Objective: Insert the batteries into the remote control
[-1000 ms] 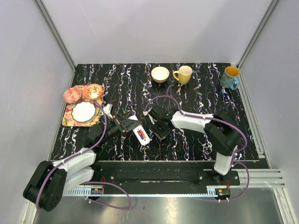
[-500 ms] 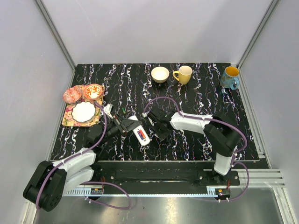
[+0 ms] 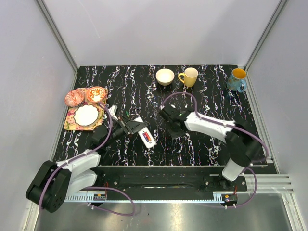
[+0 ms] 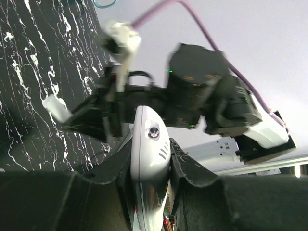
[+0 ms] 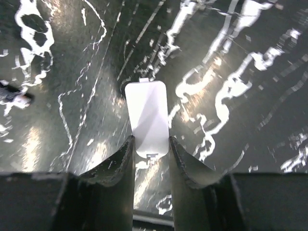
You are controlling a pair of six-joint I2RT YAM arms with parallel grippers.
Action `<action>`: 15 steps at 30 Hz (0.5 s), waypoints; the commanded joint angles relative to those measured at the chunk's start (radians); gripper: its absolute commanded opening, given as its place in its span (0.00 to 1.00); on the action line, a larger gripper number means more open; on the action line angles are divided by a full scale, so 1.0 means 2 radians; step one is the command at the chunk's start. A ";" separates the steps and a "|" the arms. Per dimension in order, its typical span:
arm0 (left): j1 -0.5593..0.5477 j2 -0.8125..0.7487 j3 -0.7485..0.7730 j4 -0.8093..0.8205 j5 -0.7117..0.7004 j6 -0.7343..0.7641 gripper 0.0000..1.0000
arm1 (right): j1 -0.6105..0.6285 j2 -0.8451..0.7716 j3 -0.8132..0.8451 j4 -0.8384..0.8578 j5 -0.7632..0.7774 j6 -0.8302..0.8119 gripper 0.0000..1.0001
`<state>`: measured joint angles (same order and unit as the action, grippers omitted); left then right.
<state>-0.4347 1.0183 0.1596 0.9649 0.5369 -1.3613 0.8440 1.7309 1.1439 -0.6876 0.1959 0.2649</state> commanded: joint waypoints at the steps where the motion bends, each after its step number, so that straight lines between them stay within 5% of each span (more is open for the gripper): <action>1: -0.006 0.039 0.044 0.059 -0.016 0.003 0.00 | -0.004 -0.117 0.012 -0.069 0.016 0.081 0.00; 7: -0.035 0.129 0.078 0.147 -0.048 -0.021 0.00 | -0.002 -0.213 0.053 -0.144 -0.012 0.105 0.00; 15: -0.083 0.206 0.116 0.182 -0.106 -0.024 0.00 | 0.035 -0.207 0.147 -0.198 -0.036 0.107 0.00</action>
<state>-0.5652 1.3968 0.3233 1.1812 0.4107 -1.4010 0.8806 1.2934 1.3575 -1.0100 0.1635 0.4541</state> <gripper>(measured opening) 0.300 0.346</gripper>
